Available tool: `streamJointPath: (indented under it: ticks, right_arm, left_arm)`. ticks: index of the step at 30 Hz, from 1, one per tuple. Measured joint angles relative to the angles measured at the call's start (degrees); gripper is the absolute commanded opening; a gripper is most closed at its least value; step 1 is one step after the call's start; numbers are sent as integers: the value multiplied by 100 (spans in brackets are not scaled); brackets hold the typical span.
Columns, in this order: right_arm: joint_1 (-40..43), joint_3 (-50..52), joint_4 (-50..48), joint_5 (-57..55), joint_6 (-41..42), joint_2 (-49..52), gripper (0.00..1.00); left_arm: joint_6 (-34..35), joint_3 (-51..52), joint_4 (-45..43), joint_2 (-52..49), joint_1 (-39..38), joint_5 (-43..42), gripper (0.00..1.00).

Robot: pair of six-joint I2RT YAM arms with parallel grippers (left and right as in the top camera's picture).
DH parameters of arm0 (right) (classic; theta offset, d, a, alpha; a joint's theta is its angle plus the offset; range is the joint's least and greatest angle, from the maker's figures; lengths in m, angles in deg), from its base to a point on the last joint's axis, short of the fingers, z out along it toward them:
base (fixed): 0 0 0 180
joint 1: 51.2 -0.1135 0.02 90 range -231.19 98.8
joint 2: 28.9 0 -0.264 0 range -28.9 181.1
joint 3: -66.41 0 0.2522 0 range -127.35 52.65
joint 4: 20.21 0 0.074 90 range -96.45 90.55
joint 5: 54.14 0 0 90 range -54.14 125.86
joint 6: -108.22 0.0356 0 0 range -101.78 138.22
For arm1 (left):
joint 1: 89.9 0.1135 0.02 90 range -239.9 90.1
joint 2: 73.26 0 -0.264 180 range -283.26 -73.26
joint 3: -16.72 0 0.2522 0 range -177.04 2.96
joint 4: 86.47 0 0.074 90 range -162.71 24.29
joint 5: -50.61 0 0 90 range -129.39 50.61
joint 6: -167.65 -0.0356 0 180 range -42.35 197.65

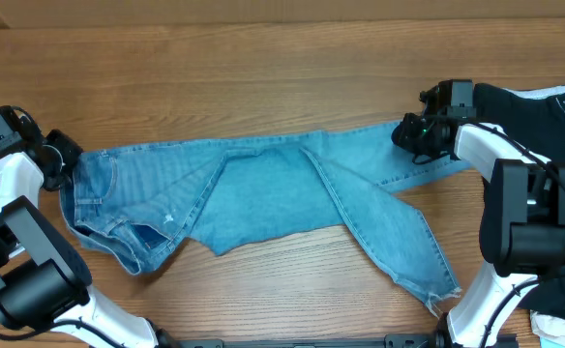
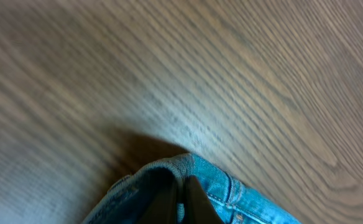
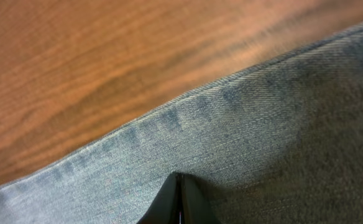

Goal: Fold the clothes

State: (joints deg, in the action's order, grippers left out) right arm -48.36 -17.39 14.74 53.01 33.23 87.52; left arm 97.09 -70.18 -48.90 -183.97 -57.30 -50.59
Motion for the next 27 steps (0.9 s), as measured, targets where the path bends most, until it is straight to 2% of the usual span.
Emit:
streamJointPath:
  ticks: [4, 9, 14, 15, 17, 18, 19, 20, 22, 24, 25, 27]
  right_arm:
    - [-214, -52, -822, -221, 382, 188, 4]
    - [-223, -79, -1637, -511, 769, 409, 4]
    - [-223, -238, -2291, -846, 876, 632, 4]
    - [-223, -247, -2549, -863, 874, 649, 4]
    - [-223, -284, -2852, -866, 879, 654, 4]
    - [-223, -319, -2865, -839, 876, 654, 7]
    - [-223, -382, -2830, -758, 876, 660, 12]
    - [-223, -522, -2608, -595, 876, 660, 18]
    - [-223, -1064, -1906, -472, 815, 647, 44]
    - [-223, -1591, -531, -409, 599, 531, 67]
    - [-221, -1679, -208, -398, 544, 433, 77]
    - [-195, -1821, 1027, -472, 426, -210, 86]
  left_arm:
    - [-179, -461, -90, -761, 4, -9, 4]
    - [-334, -2076, 518, -1694, -9, -197, 4]
    - [-358, -2889, 98, -1821, -42, -216, 4]
    - [-358, -2949, 11, -1821, -39, -212, 7]
    - [-363, -3077, -28, -1821, -39, -214, 58]
    - [-407, -3143, 2, -1821, -39, -227, 75]
    - [-450, -3261, 92, -1821, -39, -260, 91]
    - [-514, -3458, 323, -1821, -37, -306, 100]
    - [-706, -4146, 1158, -1829, -37, -363, 100]
    - [-811, -5080, 2350, -1816, -39, -387, 100]
    - [-807, -5401, 2756, -1788, -37, -385, 100]
    - [-741, -5746, 3871, -1547, -39, -382, 98]
